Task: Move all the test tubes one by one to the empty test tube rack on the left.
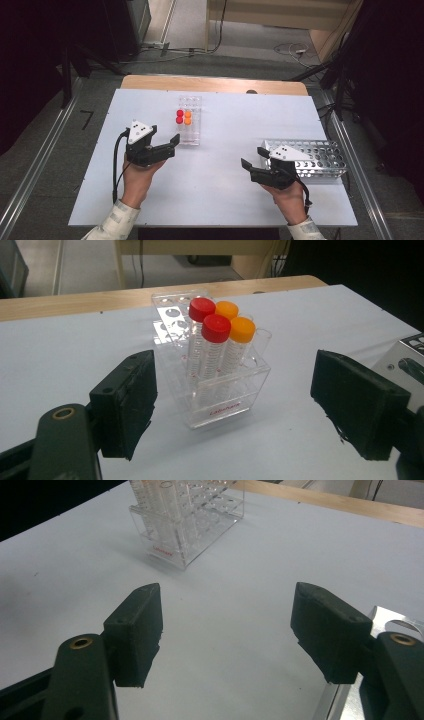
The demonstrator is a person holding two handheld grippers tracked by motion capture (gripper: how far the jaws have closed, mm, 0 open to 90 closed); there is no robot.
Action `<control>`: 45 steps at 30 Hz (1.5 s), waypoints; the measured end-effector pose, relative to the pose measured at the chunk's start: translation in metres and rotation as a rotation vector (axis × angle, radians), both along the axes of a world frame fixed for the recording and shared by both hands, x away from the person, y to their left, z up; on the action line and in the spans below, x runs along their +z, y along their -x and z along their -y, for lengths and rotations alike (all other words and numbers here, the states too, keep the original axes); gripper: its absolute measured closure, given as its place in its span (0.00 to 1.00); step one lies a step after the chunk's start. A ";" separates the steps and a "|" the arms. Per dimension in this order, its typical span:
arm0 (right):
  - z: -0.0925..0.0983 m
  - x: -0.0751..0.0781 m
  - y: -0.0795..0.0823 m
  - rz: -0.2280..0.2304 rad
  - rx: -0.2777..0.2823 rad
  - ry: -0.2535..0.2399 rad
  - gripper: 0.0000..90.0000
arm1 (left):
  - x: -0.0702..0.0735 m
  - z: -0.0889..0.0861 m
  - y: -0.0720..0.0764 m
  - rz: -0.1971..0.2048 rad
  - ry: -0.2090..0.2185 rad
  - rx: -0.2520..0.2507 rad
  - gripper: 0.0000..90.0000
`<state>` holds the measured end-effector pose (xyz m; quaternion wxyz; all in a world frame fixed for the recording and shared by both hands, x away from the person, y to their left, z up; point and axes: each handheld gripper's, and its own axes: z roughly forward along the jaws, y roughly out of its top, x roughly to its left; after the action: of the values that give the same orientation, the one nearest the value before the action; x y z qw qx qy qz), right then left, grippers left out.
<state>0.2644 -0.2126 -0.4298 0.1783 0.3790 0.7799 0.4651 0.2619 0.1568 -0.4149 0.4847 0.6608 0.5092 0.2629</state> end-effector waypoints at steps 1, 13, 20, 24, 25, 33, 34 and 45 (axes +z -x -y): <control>0.002 0.000 0.001 0.004 0.000 -0.001 0.30 | -0.001 -0.001 0.001 -0.001 -0.003 -0.002 0.21; 0.023 0.002 0.009 0.028 -0.012 -0.009 0.29 | -0.014 -0.020 0.013 -0.024 -0.016 0.044 0.20; 0.038 0.002 0.013 0.040 -0.035 -0.005 0.29 | -0.017 -0.030 0.020 -0.028 -0.015 0.069 0.19; 0.047 0.001 0.015 0.040 -0.048 -0.006 0.28 | -0.018 -0.035 0.025 -0.029 -0.016 0.074 0.18; 0.050 0.001 0.015 0.042 -0.052 -0.005 0.28 | -0.019 -0.036 0.026 -0.032 -0.014 0.078 0.18; 0.072 0.001 0.021 0.045 -0.088 -0.012 0.28 | -0.024 -0.047 0.035 -0.035 -0.013 0.112 0.18; 0.075 0.001 0.021 0.046 -0.096 -0.013 0.28 | -0.024 -0.048 0.036 -0.035 -0.015 0.117 0.18; 0.100 -0.001 0.028 0.043 -0.146 -0.014 0.28 | -0.027 -0.055 0.045 -0.035 -0.030 0.131 0.17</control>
<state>0.2367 -0.3130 -0.4309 0.2257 0.4262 0.7429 0.4642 0.2171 0.2120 -0.4416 0.4476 0.6378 0.5558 0.2898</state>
